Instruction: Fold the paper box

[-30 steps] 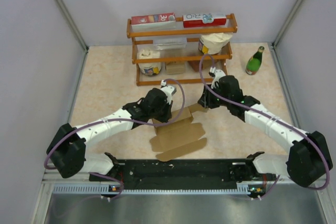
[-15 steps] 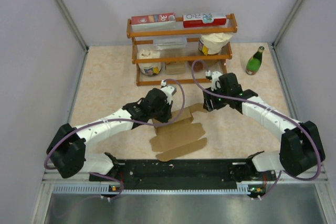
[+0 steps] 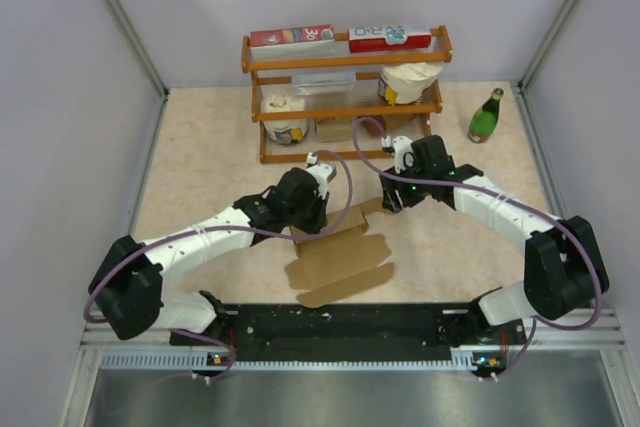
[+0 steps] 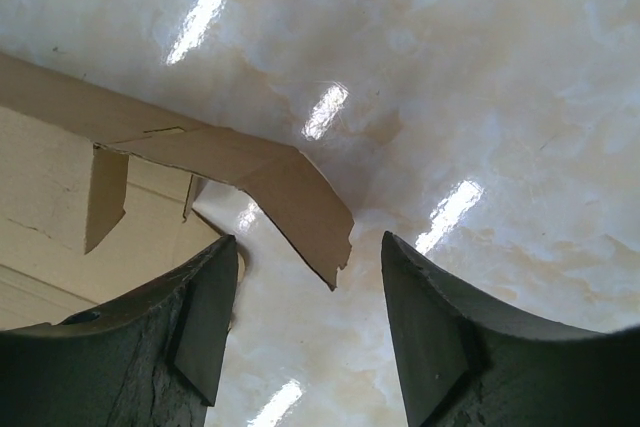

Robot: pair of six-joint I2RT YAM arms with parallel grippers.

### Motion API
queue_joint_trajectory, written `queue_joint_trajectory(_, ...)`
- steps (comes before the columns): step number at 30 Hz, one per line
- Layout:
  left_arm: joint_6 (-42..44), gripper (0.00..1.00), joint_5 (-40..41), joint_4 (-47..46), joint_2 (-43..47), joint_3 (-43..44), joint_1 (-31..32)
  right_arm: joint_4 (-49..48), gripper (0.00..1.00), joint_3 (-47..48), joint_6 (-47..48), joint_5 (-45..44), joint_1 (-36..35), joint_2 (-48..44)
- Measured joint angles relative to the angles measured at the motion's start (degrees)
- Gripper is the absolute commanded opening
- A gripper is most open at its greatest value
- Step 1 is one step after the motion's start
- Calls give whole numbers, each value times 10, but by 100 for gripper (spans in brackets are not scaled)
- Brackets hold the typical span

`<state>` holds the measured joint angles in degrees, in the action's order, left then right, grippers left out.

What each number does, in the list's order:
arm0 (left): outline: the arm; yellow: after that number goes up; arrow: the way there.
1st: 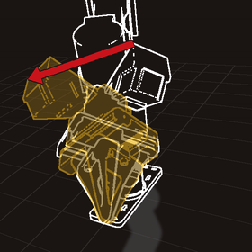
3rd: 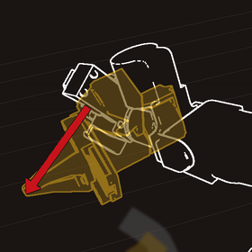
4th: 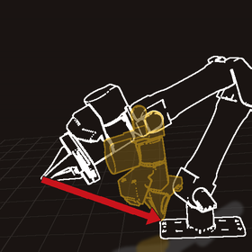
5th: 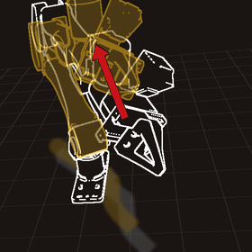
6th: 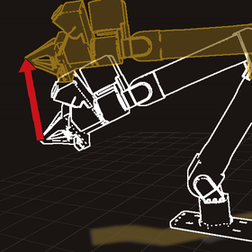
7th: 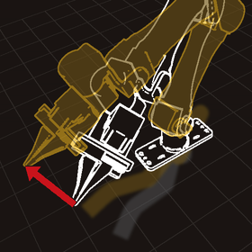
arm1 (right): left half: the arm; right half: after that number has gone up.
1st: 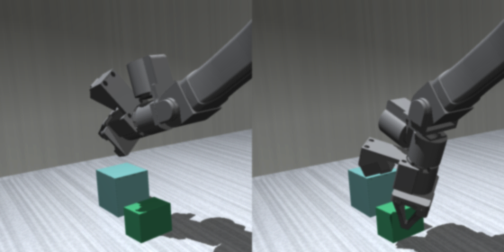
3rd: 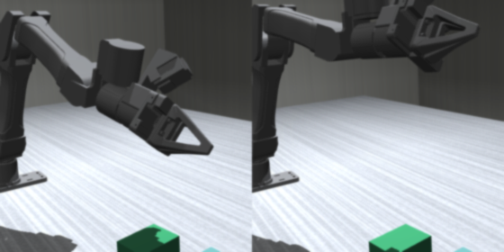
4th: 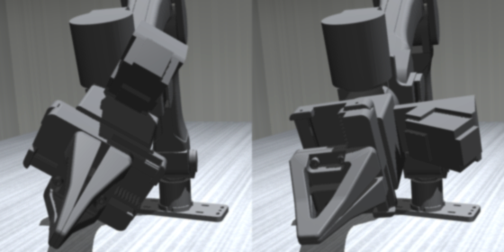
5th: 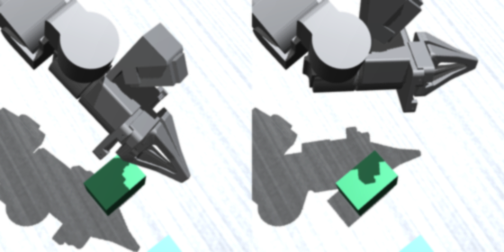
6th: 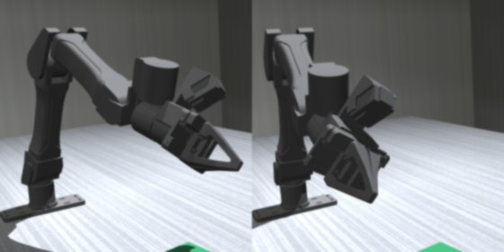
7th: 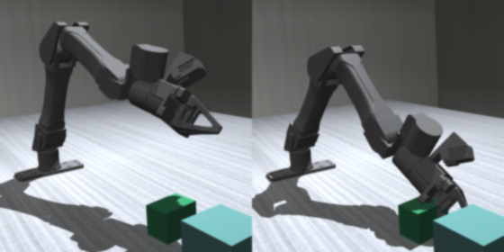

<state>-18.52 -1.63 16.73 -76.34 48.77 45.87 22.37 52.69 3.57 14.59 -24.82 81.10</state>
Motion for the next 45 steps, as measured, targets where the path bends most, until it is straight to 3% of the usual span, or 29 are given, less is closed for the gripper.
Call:
queue_joint_trajectory(10,0,6,0,5,0,2,0,0,29,0,-5,16,0,25)
queue_joint_trajectory(21,0,6,1,4,0,2,0,1,4,-5,-39,46,1,17)
queue_joint_trajectory(31,0,6,7,3,7,2,0,16,0,-10,-78,75,2,-23)
queue_joint_trajectory(45,-2,5,11,4,8,2,0,24,3,-33,-103,135,2,-23)
